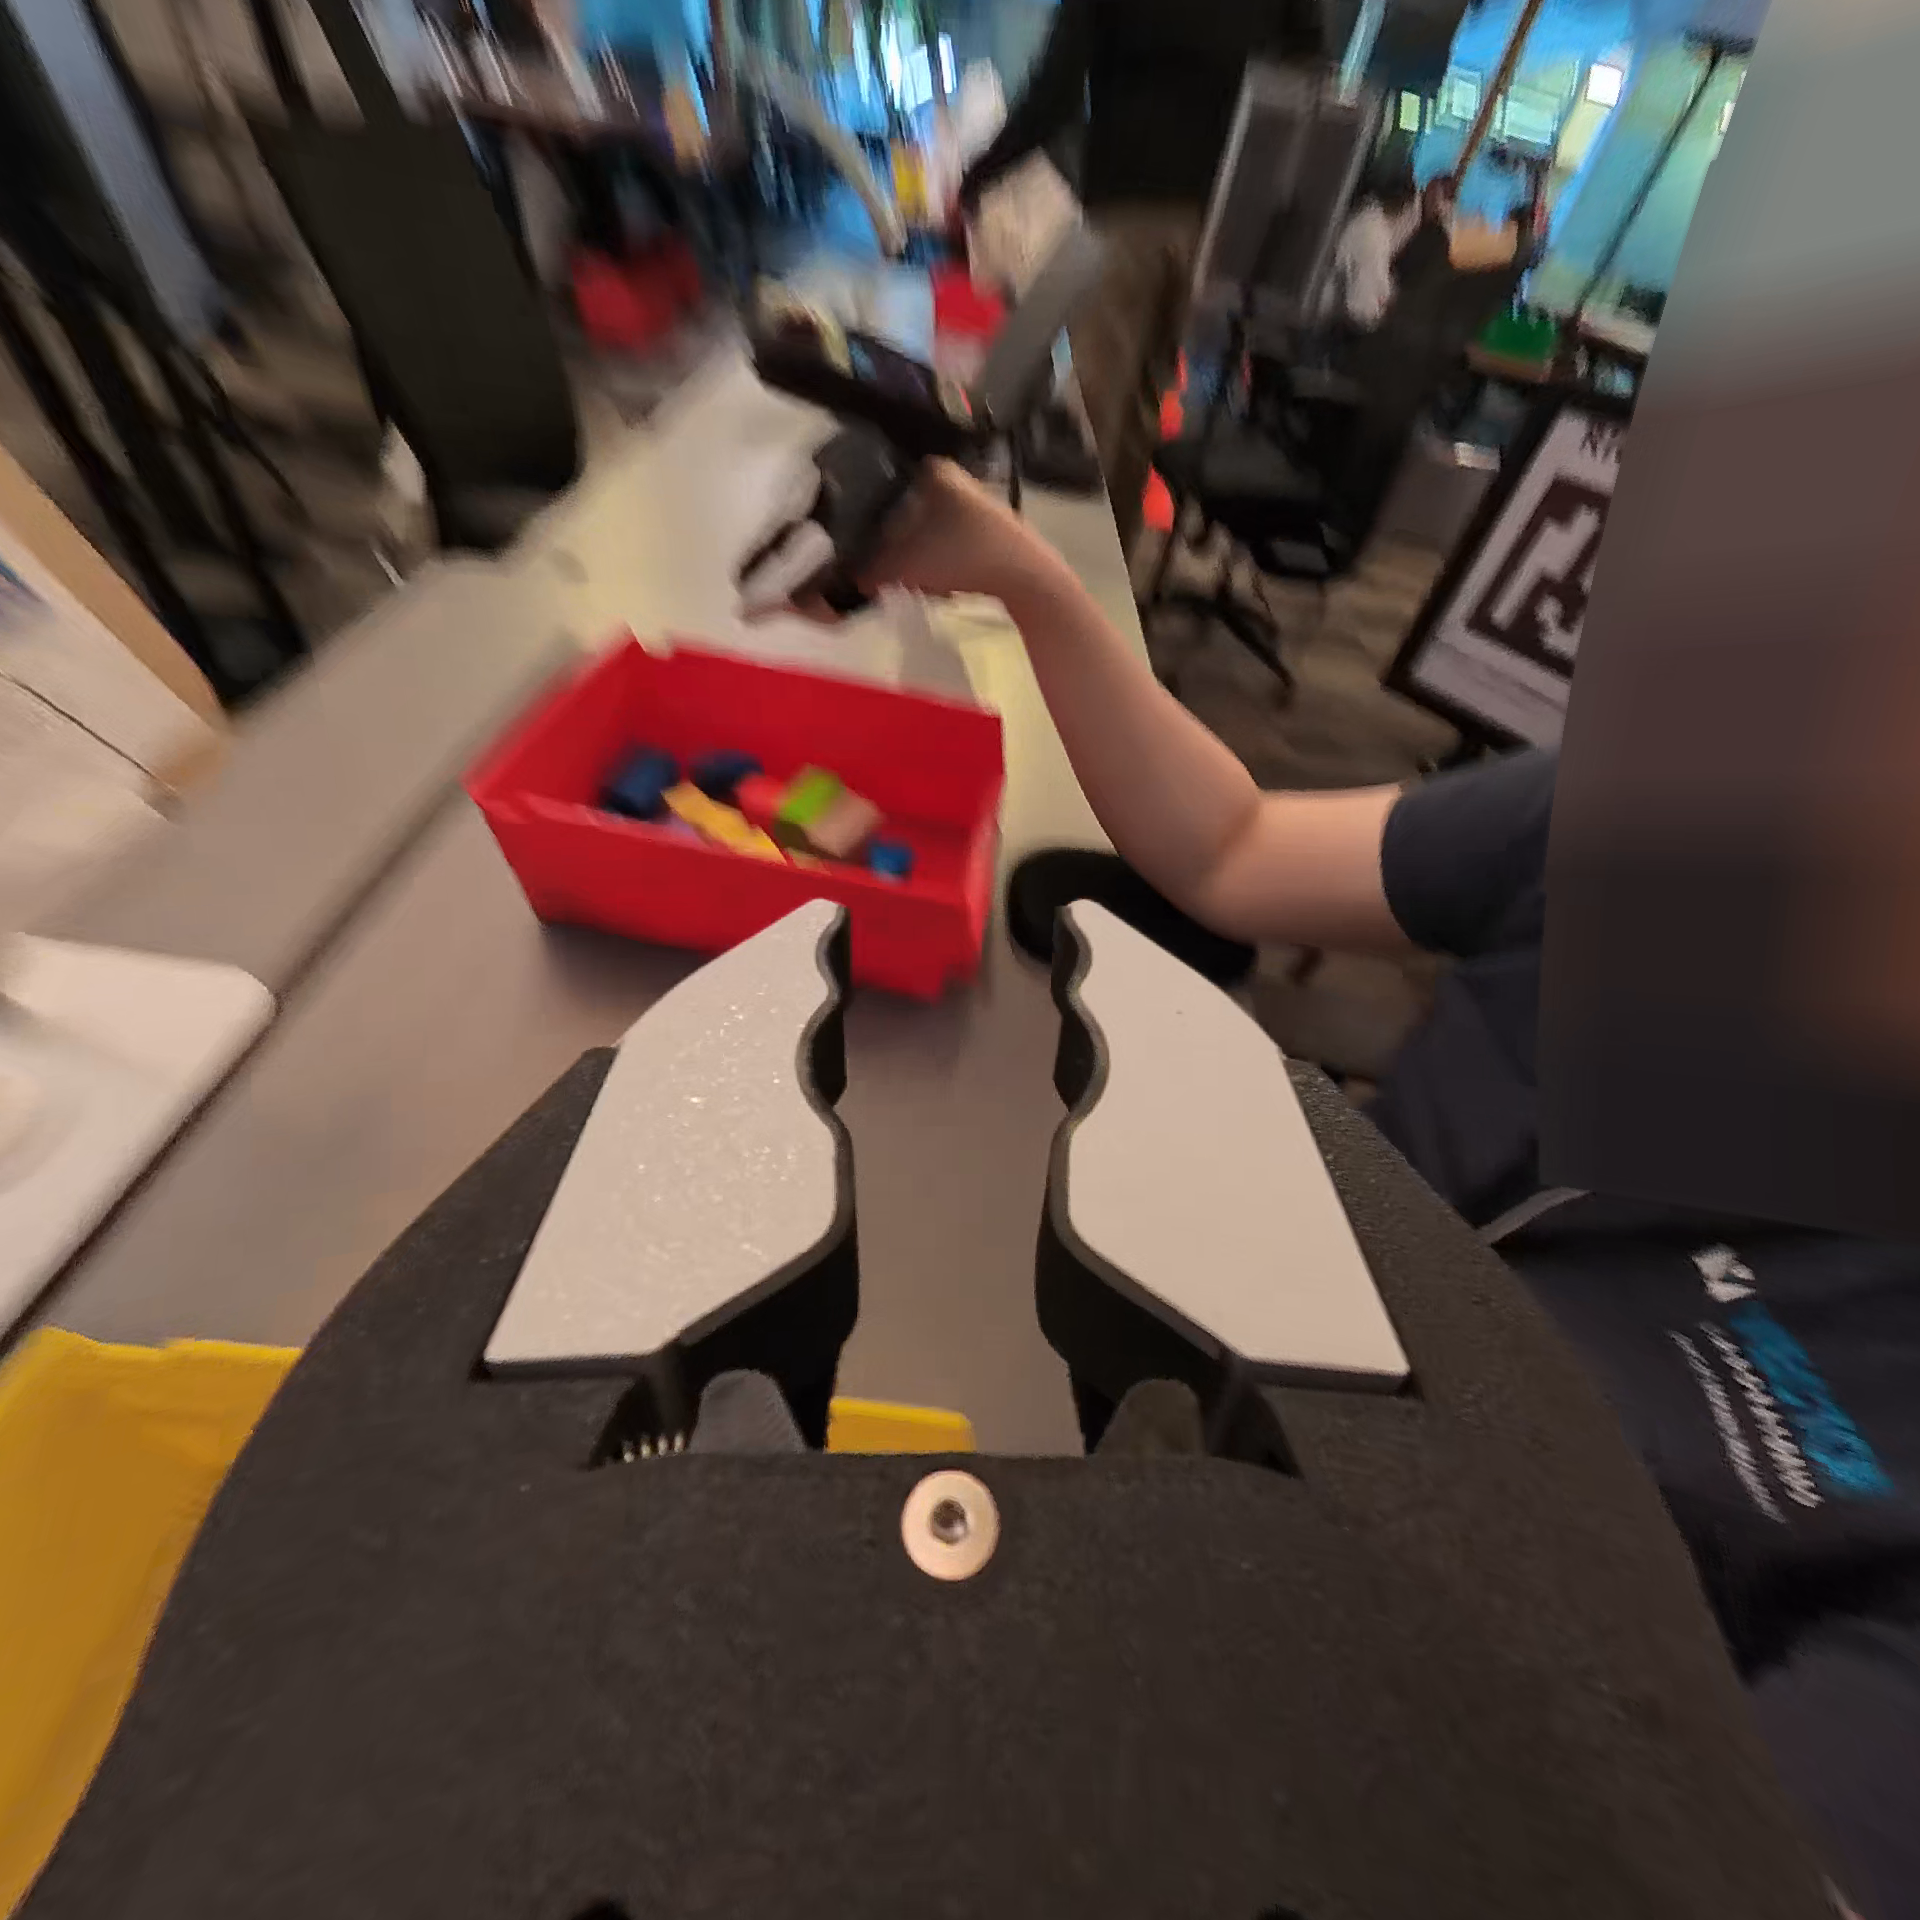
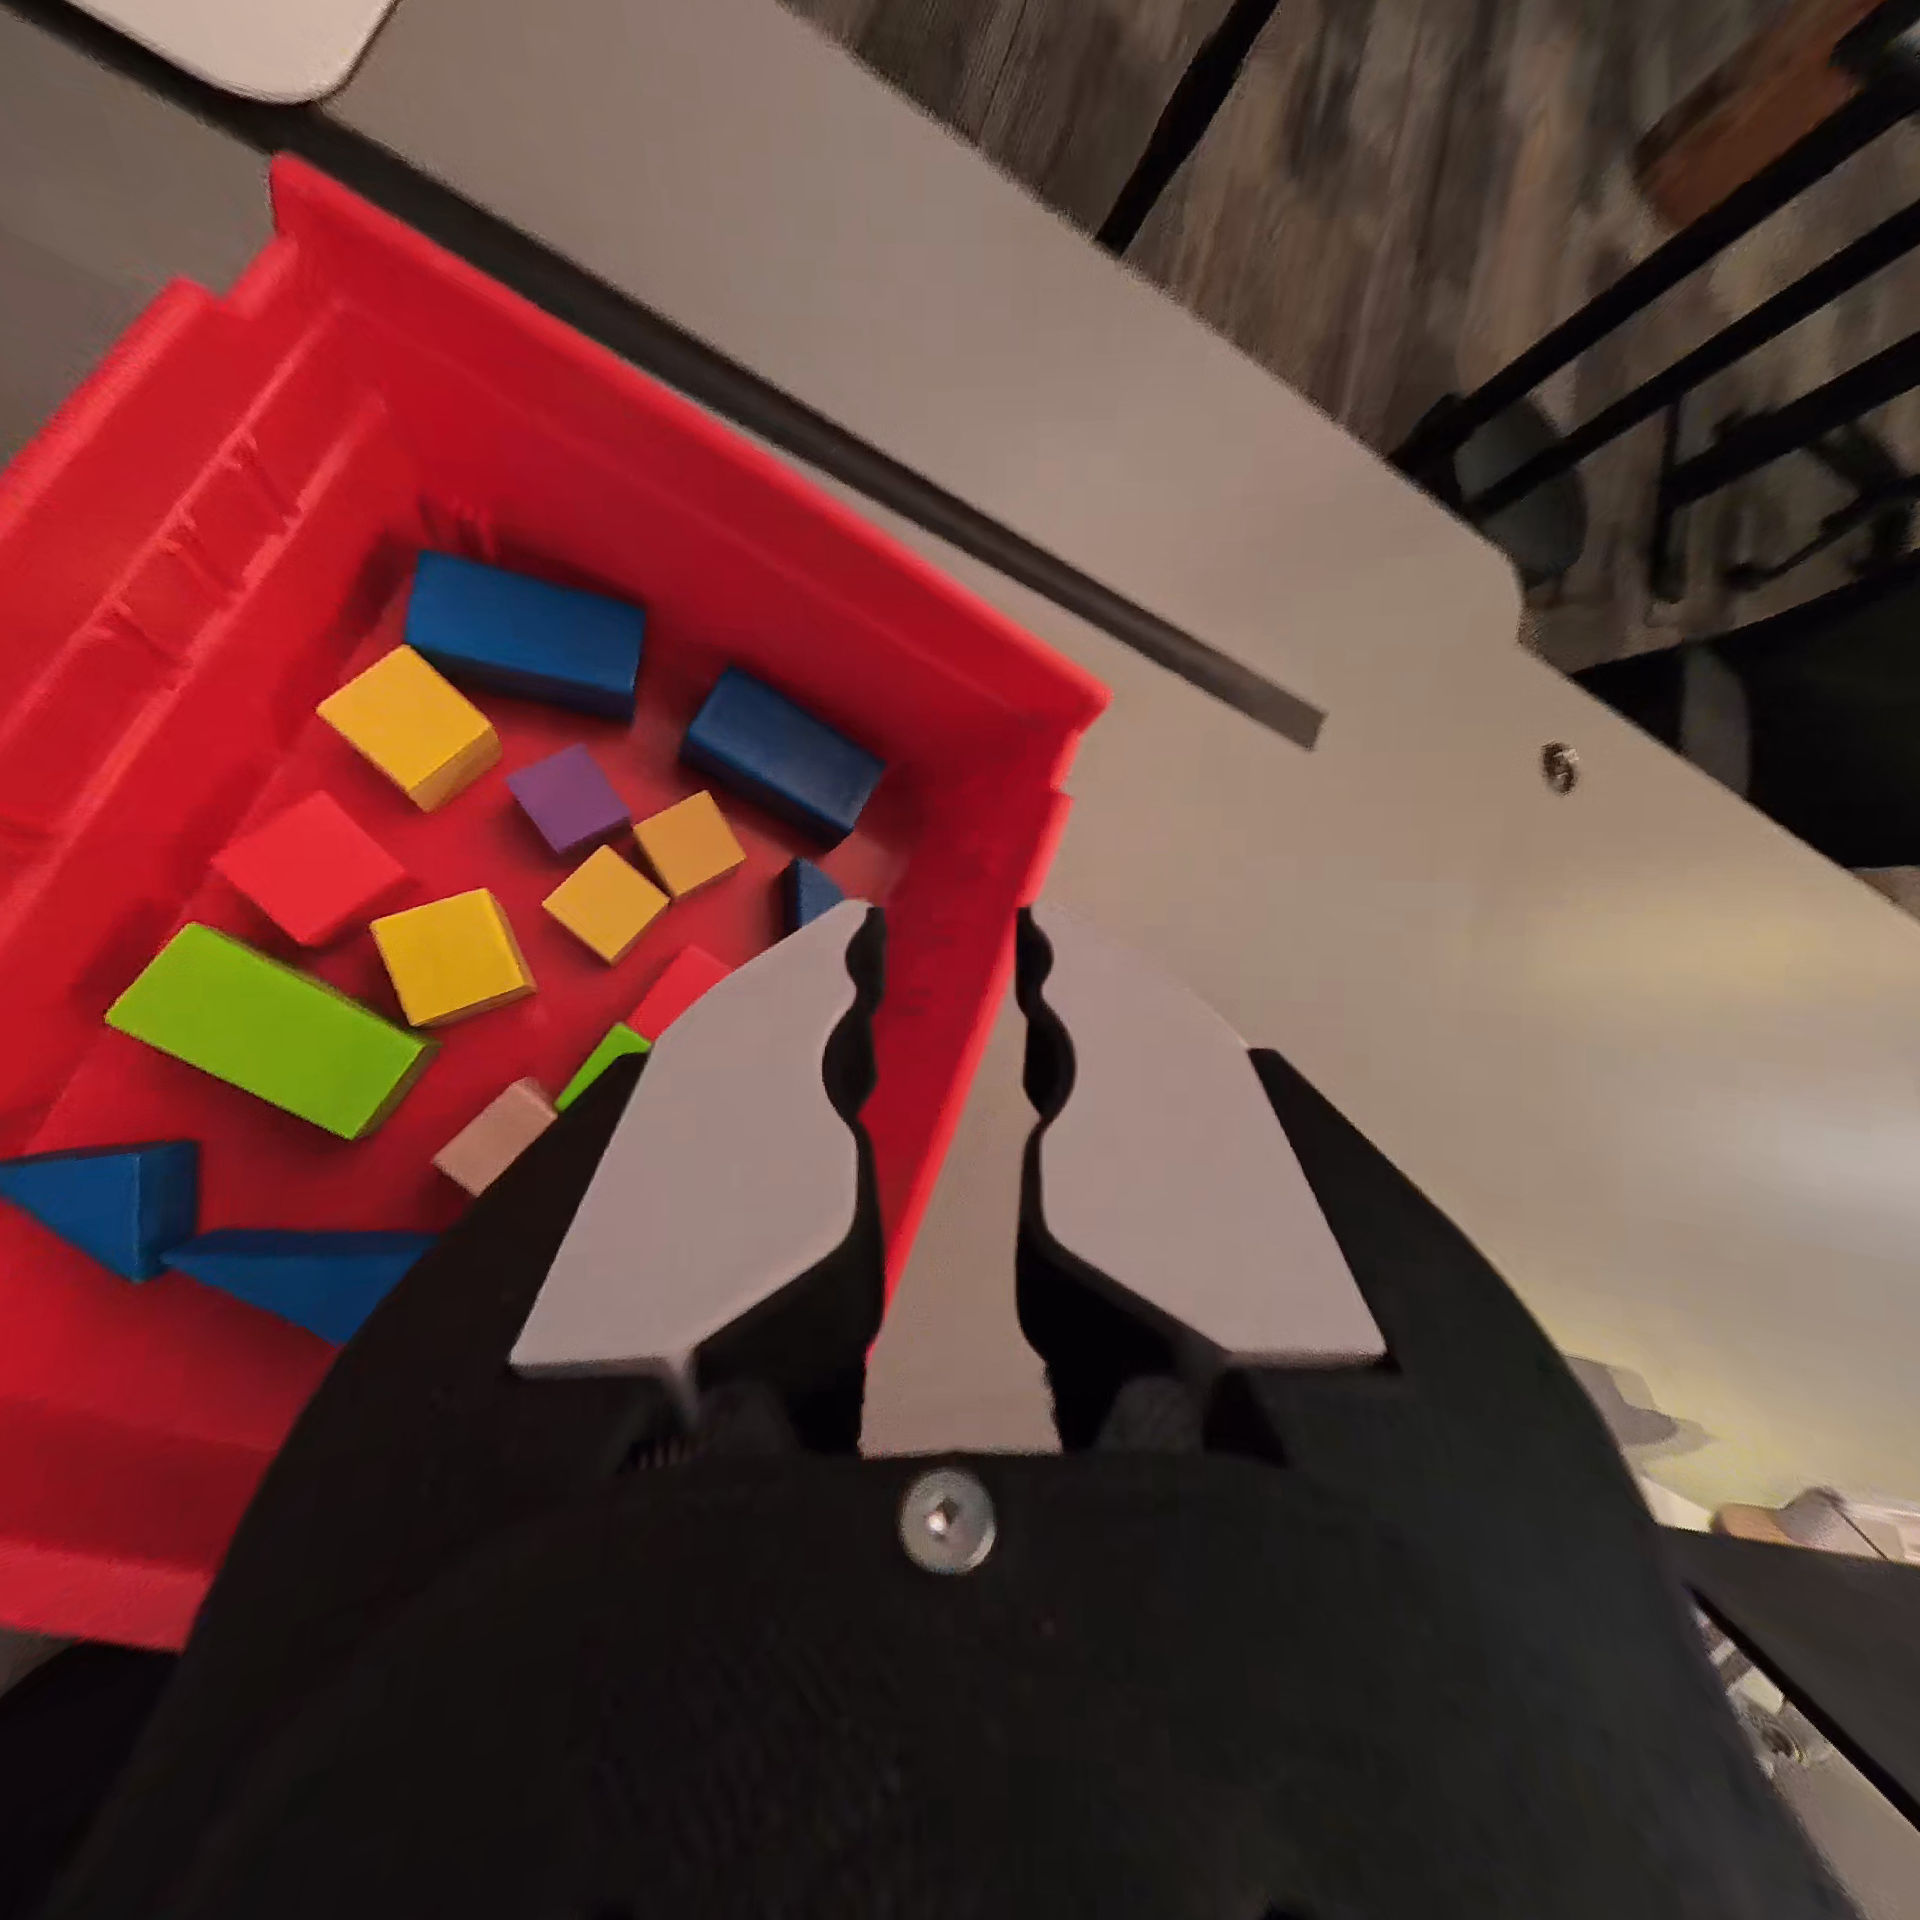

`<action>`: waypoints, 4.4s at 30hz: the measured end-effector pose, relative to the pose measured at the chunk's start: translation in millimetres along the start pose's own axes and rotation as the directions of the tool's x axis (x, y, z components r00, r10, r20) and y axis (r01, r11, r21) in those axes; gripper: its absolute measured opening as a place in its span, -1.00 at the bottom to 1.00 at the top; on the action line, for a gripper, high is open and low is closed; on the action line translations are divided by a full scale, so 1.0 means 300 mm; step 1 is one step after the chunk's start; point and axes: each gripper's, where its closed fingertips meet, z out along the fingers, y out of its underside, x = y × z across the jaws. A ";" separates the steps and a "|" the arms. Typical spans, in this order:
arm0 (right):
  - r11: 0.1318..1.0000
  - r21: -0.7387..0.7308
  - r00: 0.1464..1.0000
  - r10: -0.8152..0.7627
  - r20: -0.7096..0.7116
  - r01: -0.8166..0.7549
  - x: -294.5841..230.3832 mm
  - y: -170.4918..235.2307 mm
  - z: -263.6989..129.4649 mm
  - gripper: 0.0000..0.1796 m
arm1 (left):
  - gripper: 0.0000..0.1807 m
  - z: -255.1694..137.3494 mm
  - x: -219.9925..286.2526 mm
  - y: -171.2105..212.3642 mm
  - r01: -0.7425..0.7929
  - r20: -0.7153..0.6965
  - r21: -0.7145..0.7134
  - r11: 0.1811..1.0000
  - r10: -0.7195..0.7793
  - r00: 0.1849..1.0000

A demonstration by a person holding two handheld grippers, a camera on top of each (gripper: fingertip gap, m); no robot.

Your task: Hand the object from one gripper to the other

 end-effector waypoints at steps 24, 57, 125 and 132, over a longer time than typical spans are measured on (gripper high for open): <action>0.793 -0.593 0.863 0.392 0.319 -0.141 -0.144 0.413 0.159 -0.85 | -0.58 -0.673 -0.465 0.614 0.678 0.931 -0.022 0.735 -0.232 0.282; 0.779 -0.610 0.849 0.413 0.331 -0.141 -0.428 0.216 0.173 -0.91 | -0.88 -0.204 -0.460 0.834 0.849 0.862 -0.373 0.374 -0.199 0.466; 0.813 -0.550 0.773 0.221 0.595 0.192 -1.275 -0.341 0.074 -0.94 | -0.57 -0.292 -0.273 0.085 0.141 0.927 -0.132 0.981 0.071 0.368; 0.838 -0.506 0.807 0.148 0.572 0.205 -1.105 -0.487 -0.064 -0.94 | -0.63 -0.384 0.012 -0.081 -0.081 0.913 0.122 0.989 -0.080 0.400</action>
